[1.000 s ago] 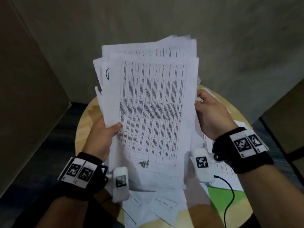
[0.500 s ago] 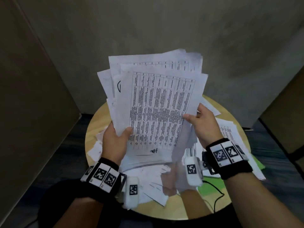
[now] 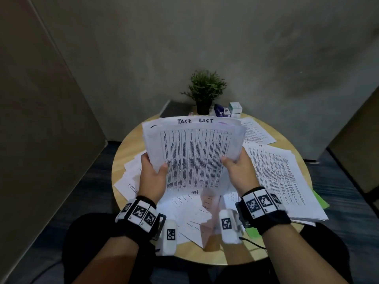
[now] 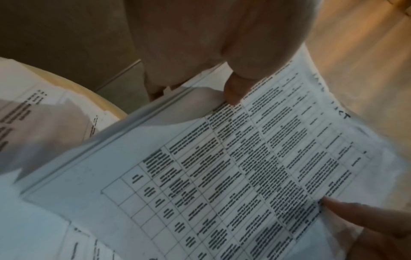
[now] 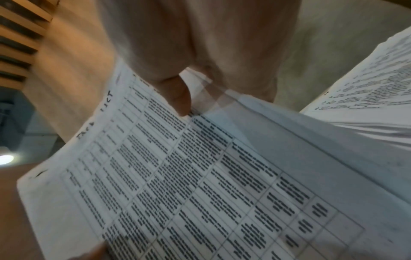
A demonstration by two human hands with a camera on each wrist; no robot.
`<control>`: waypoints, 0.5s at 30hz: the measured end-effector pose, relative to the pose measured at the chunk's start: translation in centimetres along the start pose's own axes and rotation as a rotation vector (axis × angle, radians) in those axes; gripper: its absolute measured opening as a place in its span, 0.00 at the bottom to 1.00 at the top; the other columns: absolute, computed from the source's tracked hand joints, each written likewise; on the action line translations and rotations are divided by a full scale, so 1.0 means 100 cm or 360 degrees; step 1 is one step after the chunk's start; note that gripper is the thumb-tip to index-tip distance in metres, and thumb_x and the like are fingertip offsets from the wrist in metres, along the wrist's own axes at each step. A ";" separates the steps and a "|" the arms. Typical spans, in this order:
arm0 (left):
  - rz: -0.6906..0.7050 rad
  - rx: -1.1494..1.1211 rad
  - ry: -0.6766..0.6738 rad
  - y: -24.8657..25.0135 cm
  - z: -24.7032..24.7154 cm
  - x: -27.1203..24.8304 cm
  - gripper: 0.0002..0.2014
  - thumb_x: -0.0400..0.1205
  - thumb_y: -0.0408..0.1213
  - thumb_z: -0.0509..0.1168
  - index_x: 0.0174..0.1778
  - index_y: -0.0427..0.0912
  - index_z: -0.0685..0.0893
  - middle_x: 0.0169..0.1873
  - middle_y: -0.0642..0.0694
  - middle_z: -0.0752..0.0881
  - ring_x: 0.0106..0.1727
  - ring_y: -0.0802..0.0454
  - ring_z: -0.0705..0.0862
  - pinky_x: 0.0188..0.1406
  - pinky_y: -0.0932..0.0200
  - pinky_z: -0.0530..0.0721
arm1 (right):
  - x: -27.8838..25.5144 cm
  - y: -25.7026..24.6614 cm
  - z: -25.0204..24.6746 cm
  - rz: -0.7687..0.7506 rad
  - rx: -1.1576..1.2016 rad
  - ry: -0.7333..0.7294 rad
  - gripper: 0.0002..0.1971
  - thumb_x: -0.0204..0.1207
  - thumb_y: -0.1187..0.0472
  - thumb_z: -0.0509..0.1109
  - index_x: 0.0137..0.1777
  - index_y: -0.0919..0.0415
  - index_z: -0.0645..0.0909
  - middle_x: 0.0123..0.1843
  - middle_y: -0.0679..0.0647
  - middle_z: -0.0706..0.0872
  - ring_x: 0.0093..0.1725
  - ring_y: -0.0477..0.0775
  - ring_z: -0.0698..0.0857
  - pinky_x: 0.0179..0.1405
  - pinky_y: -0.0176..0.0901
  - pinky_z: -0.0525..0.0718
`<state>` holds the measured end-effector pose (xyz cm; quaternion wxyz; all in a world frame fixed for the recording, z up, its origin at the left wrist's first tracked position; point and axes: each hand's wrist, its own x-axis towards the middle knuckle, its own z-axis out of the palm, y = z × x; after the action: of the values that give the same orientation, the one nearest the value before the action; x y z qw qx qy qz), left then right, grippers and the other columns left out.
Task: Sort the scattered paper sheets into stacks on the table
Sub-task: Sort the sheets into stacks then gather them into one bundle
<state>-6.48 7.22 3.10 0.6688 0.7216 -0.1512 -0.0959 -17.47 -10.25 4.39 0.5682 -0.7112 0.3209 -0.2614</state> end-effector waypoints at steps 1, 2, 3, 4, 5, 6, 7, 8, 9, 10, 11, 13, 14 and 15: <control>0.0018 0.0017 0.0015 0.000 0.002 0.000 0.16 0.86 0.30 0.59 0.66 0.47 0.65 0.54 0.53 0.78 0.57 0.50 0.78 0.52 0.60 0.73 | -0.001 -0.001 0.002 0.0006 -0.0006 0.0001 0.17 0.80 0.62 0.67 0.68 0.55 0.75 0.59 0.49 0.85 0.59 0.51 0.83 0.60 0.52 0.81; 0.0044 0.0020 0.0030 0.003 0.003 0.002 0.14 0.87 0.30 0.58 0.65 0.48 0.66 0.53 0.55 0.78 0.56 0.52 0.78 0.51 0.62 0.73 | -0.001 -0.004 0.002 -0.0004 0.0003 0.0006 0.17 0.81 0.63 0.66 0.69 0.55 0.75 0.60 0.49 0.85 0.60 0.51 0.83 0.57 0.47 0.80; 0.0079 0.0005 0.0046 0.006 0.004 0.004 0.13 0.87 0.30 0.57 0.64 0.49 0.66 0.51 0.58 0.79 0.54 0.54 0.79 0.49 0.65 0.74 | -0.001 -0.010 0.002 -0.0022 0.0030 0.0006 0.16 0.82 0.64 0.65 0.69 0.54 0.74 0.60 0.48 0.84 0.60 0.50 0.82 0.55 0.45 0.78; 0.0113 -0.0029 0.0060 0.011 0.004 0.007 0.13 0.87 0.30 0.57 0.63 0.50 0.66 0.50 0.60 0.79 0.52 0.57 0.79 0.46 0.69 0.75 | 0.000 -0.016 0.001 -0.0049 0.0068 0.0016 0.16 0.82 0.65 0.64 0.69 0.54 0.74 0.60 0.47 0.84 0.60 0.50 0.82 0.54 0.44 0.77; 0.0141 -0.0071 0.0077 0.015 0.005 0.010 0.14 0.87 0.30 0.57 0.63 0.51 0.66 0.50 0.62 0.79 0.51 0.61 0.80 0.43 0.74 0.75 | 0.001 -0.022 0.000 -0.0087 0.0106 0.0028 0.16 0.82 0.65 0.64 0.68 0.53 0.75 0.60 0.46 0.84 0.60 0.49 0.82 0.55 0.45 0.77; 0.0164 -0.0120 0.0099 0.019 0.006 0.013 0.15 0.86 0.29 0.58 0.62 0.53 0.66 0.50 0.63 0.80 0.50 0.66 0.80 0.40 0.77 0.75 | 0.003 -0.027 -0.001 -0.0128 0.0136 0.0040 0.16 0.81 0.65 0.65 0.67 0.52 0.75 0.60 0.45 0.85 0.60 0.49 0.83 0.56 0.47 0.79; 0.0185 -0.0168 0.0124 0.022 0.006 0.014 0.16 0.86 0.29 0.60 0.62 0.54 0.66 0.50 0.63 0.80 0.50 0.69 0.80 0.40 0.79 0.76 | 0.004 -0.031 -0.003 -0.0164 0.0161 0.0050 0.16 0.80 0.65 0.65 0.67 0.52 0.75 0.60 0.46 0.85 0.59 0.49 0.84 0.57 0.49 0.80; 0.0197 -0.0202 0.0142 0.024 0.006 0.015 0.18 0.85 0.27 0.61 0.62 0.55 0.67 0.51 0.63 0.81 0.50 0.71 0.80 0.41 0.79 0.77 | 0.005 -0.033 -0.004 -0.0191 0.0174 0.0059 0.17 0.80 0.66 0.66 0.66 0.53 0.75 0.59 0.46 0.86 0.58 0.48 0.84 0.56 0.49 0.81; 0.0189 -0.0220 0.0150 0.023 0.005 0.015 0.20 0.84 0.27 0.62 0.62 0.55 0.67 0.52 0.61 0.81 0.51 0.70 0.81 0.44 0.77 0.78 | 0.005 -0.033 -0.004 -0.0199 0.0176 0.0065 0.17 0.79 0.67 0.66 0.66 0.53 0.74 0.58 0.47 0.86 0.57 0.47 0.85 0.55 0.47 0.82; 0.0154 -0.0222 0.0141 0.019 0.004 0.015 0.20 0.83 0.26 0.62 0.63 0.54 0.66 0.54 0.58 0.82 0.53 0.65 0.81 0.47 0.73 0.79 | 0.005 -0.031 -0.004 -0.0188 0.0163 0.0068 0.18 0.79 0.67 0.67 0.66 0.54 0.74 0.57 0.47 0.86 0.56 0.46 0.85 0.54 0.45 0.82; 0.0094 -0.0220 0.0118 0.013 0.004 0.014 0.20 0.83 0.26 0.62 0.64 0.53 0.66 0.57 0.54 0.81 0.56 0.59 0.82 0.52 0.66 0.80 | 0.003 -0.027 -0.003 -0.0164 0.0135 0.0064 0.18 0.78 0.68 0.67 0.66 0.55 0.72 0.56 0.47 0.85 0.54 0.45 0.84 0.52 0.42 0.82; -0.0027 -0.0209 0.0052 -0.002 0.004 0.011 0.19 0.85 0.27 0.60 0.65 0.52 0.65 0.60 0.50 0.80 0.59 0.51 0.81 0.58 0.55 0.80 | -0.001 -0.015 0.001 -0.0103 0.0051 0.0044 0.18 0.79 0.68 0.66 0.67 0.57 0.70 0.55 0.47 0.83 0.50 0.41 0.82 0.45 0.36 0.81; -0.0060 -0.0188 0.0034 -0.009 0.006 0.011 0.18 0.85 0.27 0.58 0.65 0.52 0.65 0.58 0.51 0.80 0.59 0.49 0.80 0.56 0.54 0.79 | -0.003 -0.009 0.003 -0.0073 0.0008 0.0023 0.18 0.80 0.68 0.65 0.67 0.57 0.69 0.53 0.46 0.82 0.48 0.39 0.81 0.40 0.33 0.80; -0.0067 -0.0158 0.0030 -0.014 0.007 0.009 0.17 0.86 0.27 0.56 0.64 0.53 0.65 0.56 0.54 0.80 0.58 0.49 0.79 0.54 0.55 0.77 | -0.005 -0.004 0.006 -0.0044 -0.0033 0.0004 0.17 0.81 0.68 0.64 0.68 0.57 0.69 0.52 0.45 0.81 0.46 0.39 0.81 0.35 0.30 0.78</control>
<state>-5.72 6.29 1.74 0.7029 0.6914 -0.1248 -0.1107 -17.30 -9.48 4.68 0.5567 -0.7211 0.3143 -0.2669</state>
